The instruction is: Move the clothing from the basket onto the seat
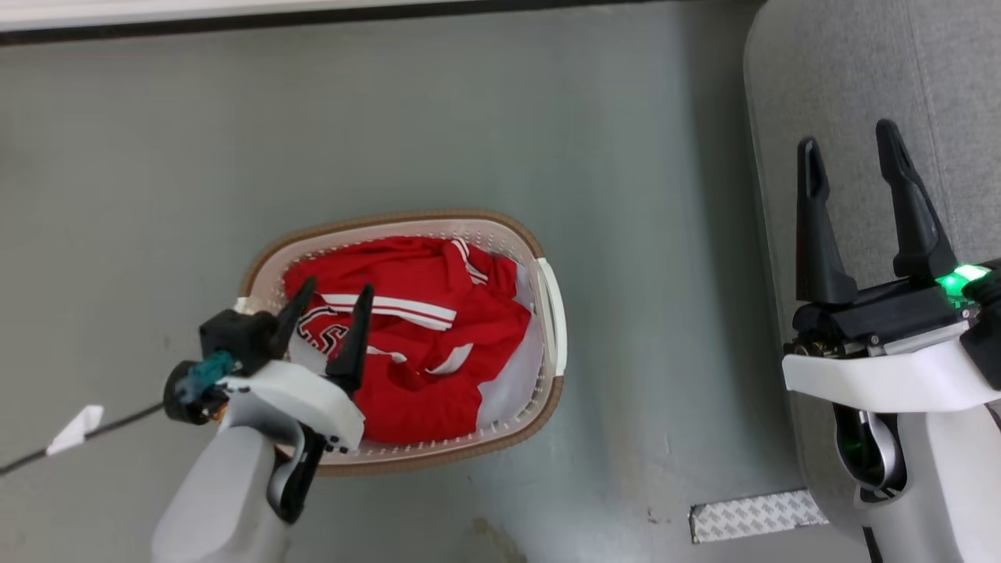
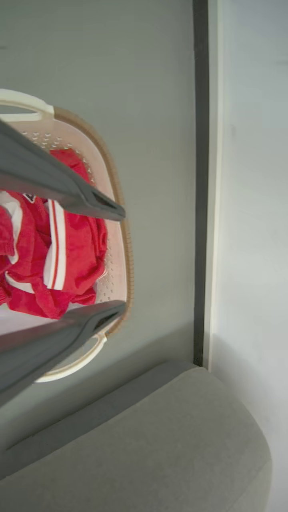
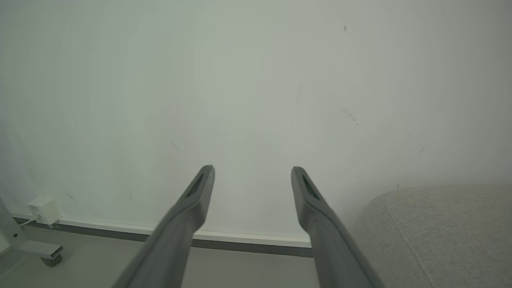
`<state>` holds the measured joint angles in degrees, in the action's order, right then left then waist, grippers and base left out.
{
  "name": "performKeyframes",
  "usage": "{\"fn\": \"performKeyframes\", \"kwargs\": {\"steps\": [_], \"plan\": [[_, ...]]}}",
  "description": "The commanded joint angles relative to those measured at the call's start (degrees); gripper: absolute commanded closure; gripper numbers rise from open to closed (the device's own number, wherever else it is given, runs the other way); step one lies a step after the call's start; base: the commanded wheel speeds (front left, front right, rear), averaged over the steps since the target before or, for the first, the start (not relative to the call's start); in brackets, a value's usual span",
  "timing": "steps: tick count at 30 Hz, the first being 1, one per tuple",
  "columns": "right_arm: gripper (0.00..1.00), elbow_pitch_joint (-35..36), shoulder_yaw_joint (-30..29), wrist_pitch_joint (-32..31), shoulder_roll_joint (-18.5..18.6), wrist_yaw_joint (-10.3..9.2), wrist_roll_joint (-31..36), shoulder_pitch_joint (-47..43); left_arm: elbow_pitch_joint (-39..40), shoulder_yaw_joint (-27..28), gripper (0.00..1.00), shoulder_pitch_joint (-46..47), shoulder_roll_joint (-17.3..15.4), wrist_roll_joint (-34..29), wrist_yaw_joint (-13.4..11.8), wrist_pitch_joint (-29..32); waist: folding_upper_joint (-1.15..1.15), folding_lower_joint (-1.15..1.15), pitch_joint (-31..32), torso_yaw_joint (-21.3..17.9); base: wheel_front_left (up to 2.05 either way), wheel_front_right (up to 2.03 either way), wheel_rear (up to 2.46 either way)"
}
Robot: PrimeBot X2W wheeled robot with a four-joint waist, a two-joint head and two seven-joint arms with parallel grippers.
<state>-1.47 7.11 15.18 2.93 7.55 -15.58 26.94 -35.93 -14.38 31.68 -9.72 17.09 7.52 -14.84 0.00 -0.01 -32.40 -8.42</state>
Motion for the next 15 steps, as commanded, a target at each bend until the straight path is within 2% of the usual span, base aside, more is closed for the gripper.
{"fn": "performKeyframes", "kwargs": {"steps": [1,8,15], "plan": [[0.0,0.4,0.04,-0.05,-0.05,-0.12,-0.31,0.77,-1.56,-1.17,0.0,1.57,-0.46,2.02,-0.09,0.81,0.0,0.01,-1.26,-0.8,0.0,0.0,0.0],[0.0,1.19,0.1,-0.05,-0.03,-0.12,-1.38,2.31,-11.88,-11.41,0.0,8.34,-2.87,9.73,-0.09,6.56,0.0,0.01,-4.68,-2.38,0.0,0.0,0.0],[0.0,2.02,0.94,-0.04,-0.04,-0.12,-2.37,3.73,-19.25,-18.08,0.0,12.8,-4.27,15.36,-0.08,12.3,0.0,0.01,-7.87,-4.39,0.0,0.0,0.0]]}}
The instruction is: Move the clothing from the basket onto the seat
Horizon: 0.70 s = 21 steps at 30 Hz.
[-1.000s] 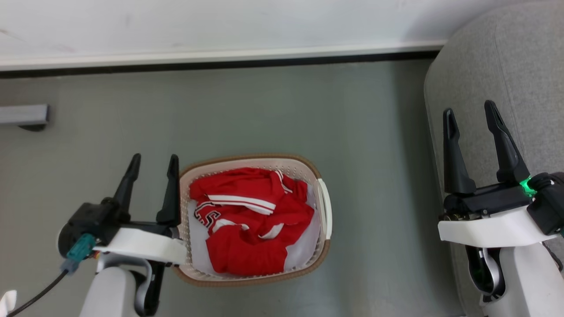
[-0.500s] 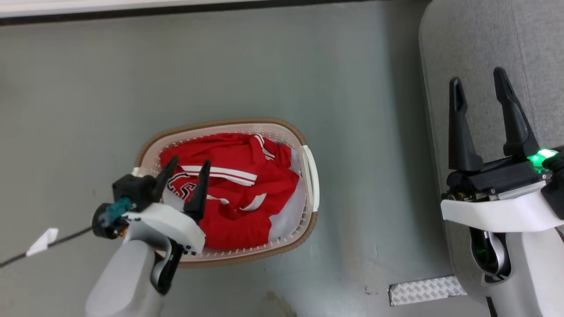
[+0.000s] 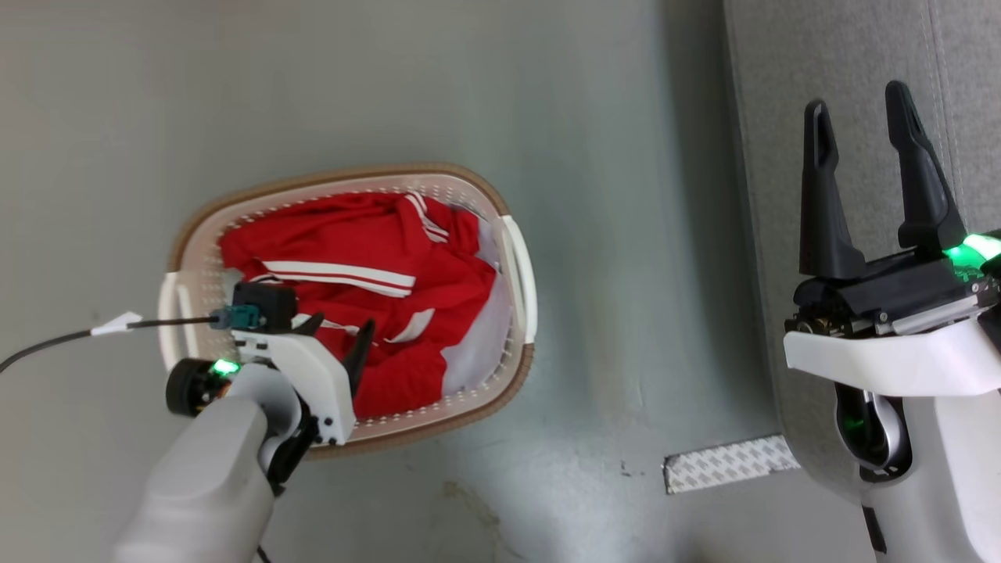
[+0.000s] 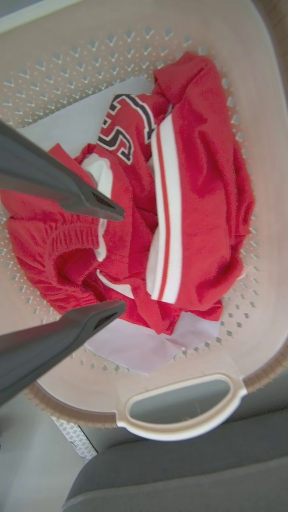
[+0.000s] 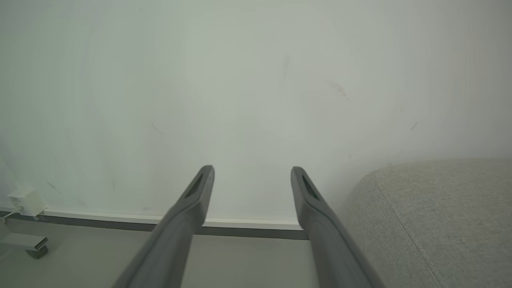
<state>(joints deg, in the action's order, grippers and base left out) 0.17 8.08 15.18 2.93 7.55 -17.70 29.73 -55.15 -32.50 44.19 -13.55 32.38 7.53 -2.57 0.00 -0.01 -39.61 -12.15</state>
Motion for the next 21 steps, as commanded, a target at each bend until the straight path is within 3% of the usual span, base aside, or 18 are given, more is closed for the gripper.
{"fn": "performKeyframes", "kwargs": {"steps": [1,7,20,21], "plan": [[0.0,0.52,0.01,-0.05,-0.04,-0.12,-0.47,1.05,-1.04,-0.9,0.0,0.74,-0.63,0.73,-0.1,0.95,0.0,0.01,-1.04,-1.0,0.0,0.0,0.0],[0.0,1.13,0.1,-0.05,-0.05,-0.12,-1.48,1.48,-5.81,-4.85,0.0,2.41,-1.43,3.98,-0.09,7.16,0.0,0.01,-2.95,-2.78,0.0,0.0,0.0],[0.0,2.31,0.82,-0.05,-0.05,-0.12,-3.36,3.13,-10.78,-10.94,0.0,6.39,-3.64,7.62,-0.09,12.32,0.0,0.01,-8.63,-5.95,0.0,0.0,0.0],[0.0,2.31,0.84,-0.05,-0.06,-0.12,-3.38,3.13,-11.03,-11.25,0.09,6.55,-3.56,7.79,-0.09,12.15,0.0,0.01,-8.75,-5.98,0.0,0.0,0.0]]}}
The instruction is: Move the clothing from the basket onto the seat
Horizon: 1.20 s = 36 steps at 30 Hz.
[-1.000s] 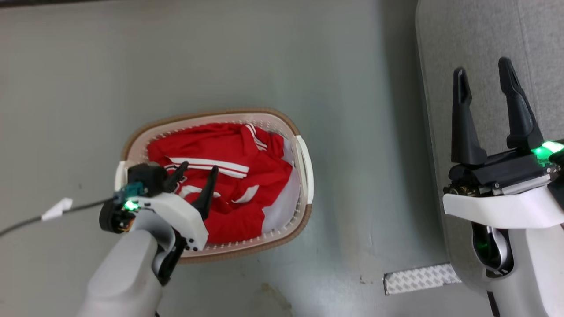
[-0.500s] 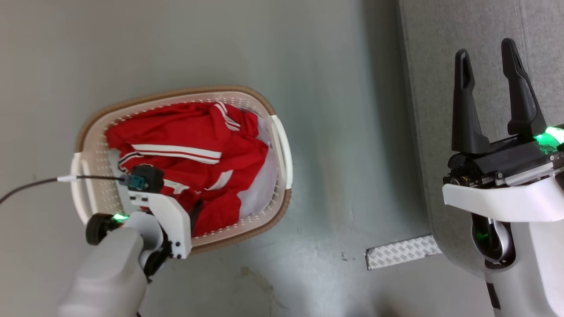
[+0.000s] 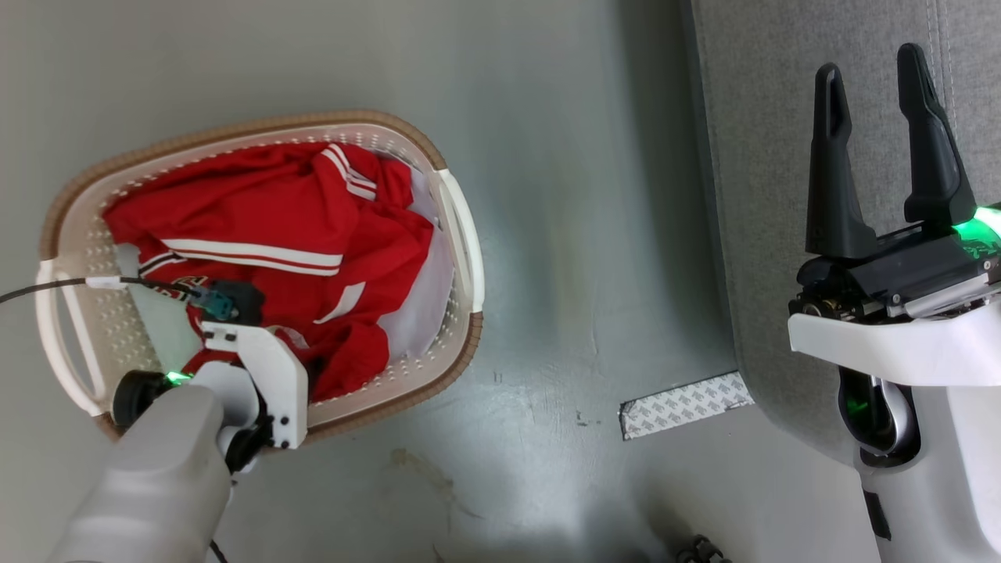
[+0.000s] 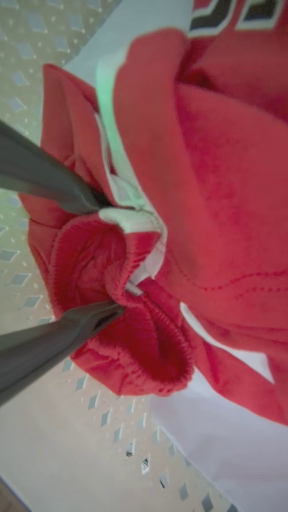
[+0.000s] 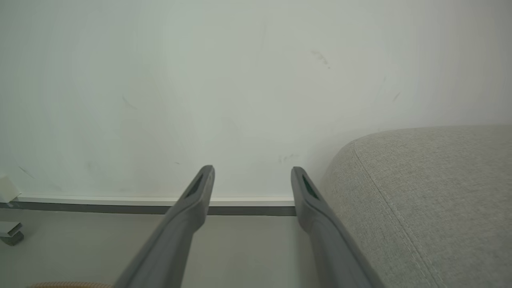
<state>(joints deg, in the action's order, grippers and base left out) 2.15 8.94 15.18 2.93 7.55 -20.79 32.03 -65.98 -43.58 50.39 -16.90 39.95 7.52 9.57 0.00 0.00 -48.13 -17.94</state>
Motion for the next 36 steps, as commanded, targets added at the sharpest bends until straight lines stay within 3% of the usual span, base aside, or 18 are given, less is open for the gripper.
{"fn": "performKeyframes", "kwargs": {"steps": [1,2,3,14,36], "plan": [[0.0,0.31,-0.07,-0.05,-0.06,-0.12,-0.27,0.86,-0.38,-0.44,0.54,0.52,-0.1,0.44,-0.08,-0.15,0.0,0.0,-0.3,-0.18,0.0,0.0,0.0],[0.0,0.25,-0.12,-0.04,-0.06,-0.12,-0.18,0.86,-0.5,-0.68,0.85,0.62,0.03,0.74,-0.08,-0.35,0.0,0.0,-0.31,-0.13,0.0,0.0,0.0],[0.0,0.13,-0.17,-0.04,-0.06,-0.12,-0.02,0.85,-0.53,-0.96,1.0,0.6,0.2,1.13,-0.08,-0.55,0.0,0.0,-0.22,-0.06,0.0,0.0,0.0],[0.0,-1.33,-0.29,-0.04,-0.05,-0.12,2.41,0.64,1.97,-4.53,1.0,-1.05,1.47,5.38,-0.08,-4.17,0.0,0.0,3.39,2.24,0.0,0.0,0.0],[0.0,-7.96,-2.04,-0.05,1.37,-0.12,6.86,-7.33,9.72,-14.49,1.0,-8.87,4.54,14.26,-0.08,-18.32,0.0,0.0,30.12,11.43,0.0,0.0,0.0]]}}
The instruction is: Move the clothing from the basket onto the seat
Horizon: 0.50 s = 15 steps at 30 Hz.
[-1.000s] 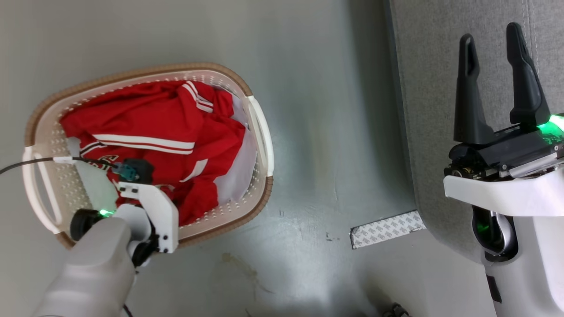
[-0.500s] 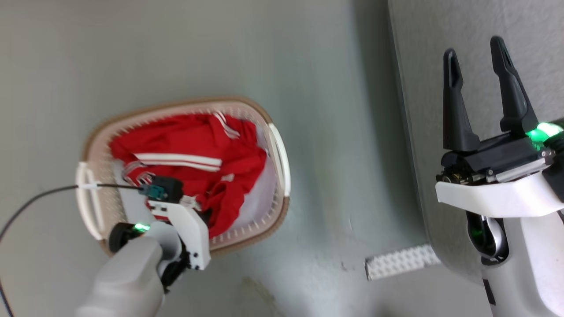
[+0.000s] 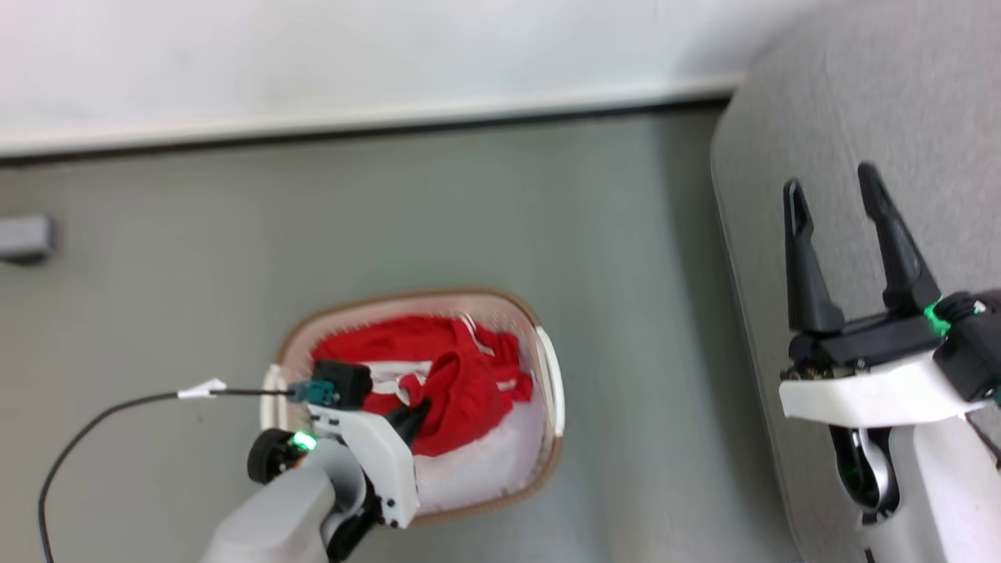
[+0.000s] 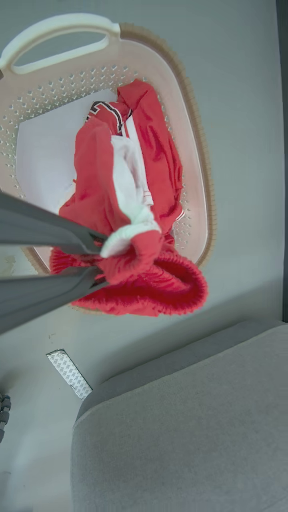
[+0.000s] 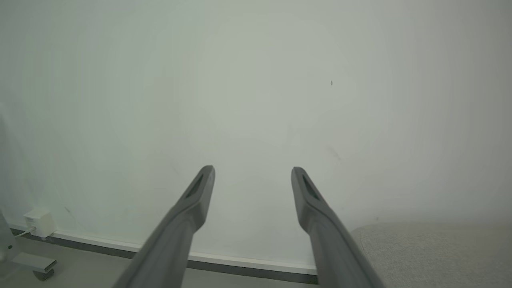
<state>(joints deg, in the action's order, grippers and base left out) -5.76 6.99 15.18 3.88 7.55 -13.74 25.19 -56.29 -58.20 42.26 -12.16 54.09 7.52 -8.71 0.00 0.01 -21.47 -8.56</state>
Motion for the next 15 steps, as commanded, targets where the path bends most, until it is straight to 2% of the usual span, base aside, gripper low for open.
{"fn": "performKeyframes", "kwargs": {"steps": [1,9,15], "plan": [[0.0,-0.37,-0.06,-0.05,0.63,-0.12,-0.37,-1.02,0.32,-0.38,1.0,-1.02,-0.18,0.21,-0.08,-0.66,0.0,-0.01,4.69,2.34,0.0,0.0,0.0],[0.0,-2.16,0.76,-0.05,1.76,-0.12,-1.97,-4.84,3.06,-2.35,1.0,-2.87,-0.63,1.47,-0.08,-4.51,0.0,-0.01,13.21,3.56,0.0,0.0,0.0],[0.0,-2.67,0.79,-0.05,2.48,-0.12,-3.12,-7.59,5.83,-1.46,1.0,-2.38,-1.03,0.09,-0.37,-6.09,0.0,-0.01,17.53,4.45,0.0,0.0,0.0]]}}
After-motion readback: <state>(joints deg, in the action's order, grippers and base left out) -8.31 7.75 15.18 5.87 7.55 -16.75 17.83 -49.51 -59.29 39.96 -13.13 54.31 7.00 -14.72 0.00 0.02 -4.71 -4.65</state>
